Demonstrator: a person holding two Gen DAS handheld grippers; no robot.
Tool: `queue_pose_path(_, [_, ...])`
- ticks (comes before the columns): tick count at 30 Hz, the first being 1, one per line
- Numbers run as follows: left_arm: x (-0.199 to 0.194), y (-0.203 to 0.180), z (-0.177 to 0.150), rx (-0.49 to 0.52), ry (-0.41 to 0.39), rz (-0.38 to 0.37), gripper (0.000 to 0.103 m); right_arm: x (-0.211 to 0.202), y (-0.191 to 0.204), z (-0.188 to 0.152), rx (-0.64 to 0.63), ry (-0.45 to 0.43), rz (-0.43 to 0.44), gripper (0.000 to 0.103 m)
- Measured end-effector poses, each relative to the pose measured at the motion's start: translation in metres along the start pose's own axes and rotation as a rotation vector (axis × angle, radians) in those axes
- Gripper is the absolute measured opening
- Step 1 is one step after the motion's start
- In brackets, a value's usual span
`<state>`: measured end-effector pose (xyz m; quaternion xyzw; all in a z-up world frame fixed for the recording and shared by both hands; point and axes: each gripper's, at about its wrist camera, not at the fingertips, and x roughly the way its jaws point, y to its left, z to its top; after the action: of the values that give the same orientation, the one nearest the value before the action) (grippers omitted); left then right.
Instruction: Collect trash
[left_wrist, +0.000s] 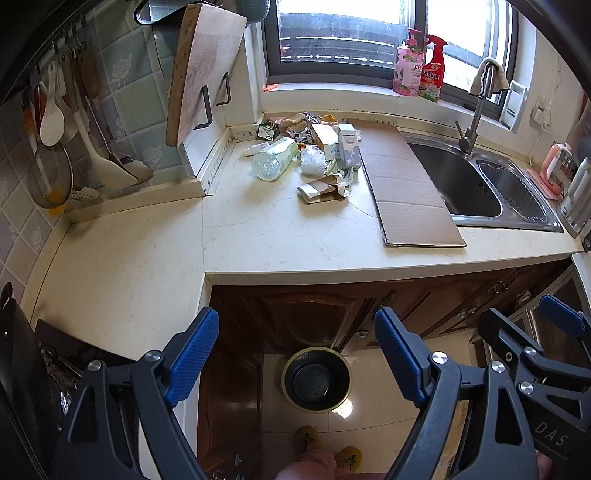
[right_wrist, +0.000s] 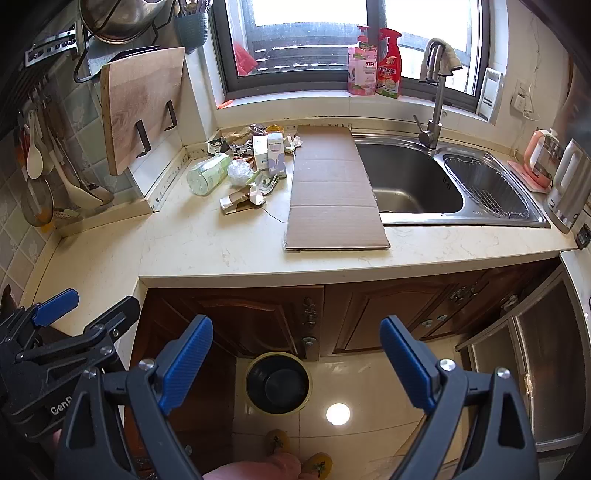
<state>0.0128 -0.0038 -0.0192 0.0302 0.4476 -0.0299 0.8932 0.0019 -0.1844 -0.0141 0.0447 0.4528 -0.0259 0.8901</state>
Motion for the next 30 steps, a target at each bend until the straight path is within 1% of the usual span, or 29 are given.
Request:
queue_pose_path(8, [0.002, 0.003, 0.003, 0.007, -0.004, -0.003, 0.084, 0.001, 0.002, 0.000, -0.004, -0.005, -0.006, 0.093])
queue_pose_path(11, [0.003, 0.002, 0.007, 0.012, -0.008, -0.006, 0.084, 0.002, 0.005, 0.002, -0.007, -0.008, -0.005, 0.090])
queue_pose_path(20, [0.016, 0.005, 0.030, 0.033, -0.011, -0.026, 0.084, 0.012, 0.005, 0.022, 0.005, -0.017, -0.008, 0.085])
queue_pose_path(30, [0.037, 0.013, 0.050, 0.046, -0.001, -0.068, 0.084, 0.024, 0.013, 0.034, 0.007, -0.035, -0.025, 0.080])
